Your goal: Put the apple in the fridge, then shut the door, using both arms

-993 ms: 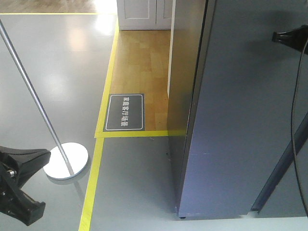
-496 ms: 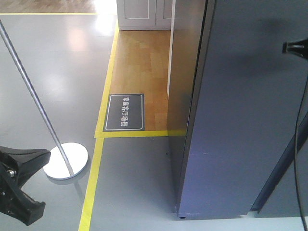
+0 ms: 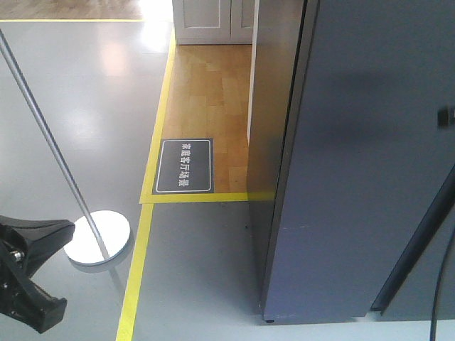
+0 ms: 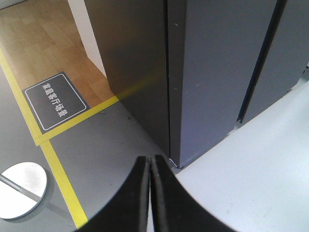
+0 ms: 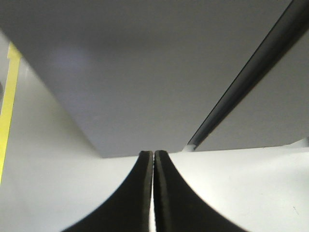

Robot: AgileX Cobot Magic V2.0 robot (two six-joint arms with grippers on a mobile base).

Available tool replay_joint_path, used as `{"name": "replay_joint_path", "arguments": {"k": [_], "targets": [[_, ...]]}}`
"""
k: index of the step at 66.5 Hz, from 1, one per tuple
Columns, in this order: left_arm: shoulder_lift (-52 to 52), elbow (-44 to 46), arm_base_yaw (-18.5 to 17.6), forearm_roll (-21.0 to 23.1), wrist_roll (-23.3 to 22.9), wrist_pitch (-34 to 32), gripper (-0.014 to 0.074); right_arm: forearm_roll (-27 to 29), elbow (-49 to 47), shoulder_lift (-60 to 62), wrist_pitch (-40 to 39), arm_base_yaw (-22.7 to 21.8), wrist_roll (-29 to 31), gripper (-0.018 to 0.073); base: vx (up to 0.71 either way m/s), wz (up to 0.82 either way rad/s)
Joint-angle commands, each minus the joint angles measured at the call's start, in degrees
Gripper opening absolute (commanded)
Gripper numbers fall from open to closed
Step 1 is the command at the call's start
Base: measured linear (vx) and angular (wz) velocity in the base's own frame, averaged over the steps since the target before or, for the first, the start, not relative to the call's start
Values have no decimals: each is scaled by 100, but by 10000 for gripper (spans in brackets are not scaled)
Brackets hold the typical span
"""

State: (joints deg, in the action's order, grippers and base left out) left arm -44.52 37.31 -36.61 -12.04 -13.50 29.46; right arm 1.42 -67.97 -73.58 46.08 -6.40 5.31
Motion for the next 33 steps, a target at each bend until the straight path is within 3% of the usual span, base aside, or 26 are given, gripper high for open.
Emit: {"name": "replay_joint_path", "arguments": {"k": [1,16,33], "targets": [[21,159,6,-23,-4,-346,-6,-70,548,634,-490,247,12,-3,0,0],[21,159,6,-23,-4,-346,-6,-242,1993,1893,-337,980,-193,-3,0,0],[21,159,6,-23,-4,-346,-6,-350,2766,3296,643,1046,-323,-3,0,0]]}}
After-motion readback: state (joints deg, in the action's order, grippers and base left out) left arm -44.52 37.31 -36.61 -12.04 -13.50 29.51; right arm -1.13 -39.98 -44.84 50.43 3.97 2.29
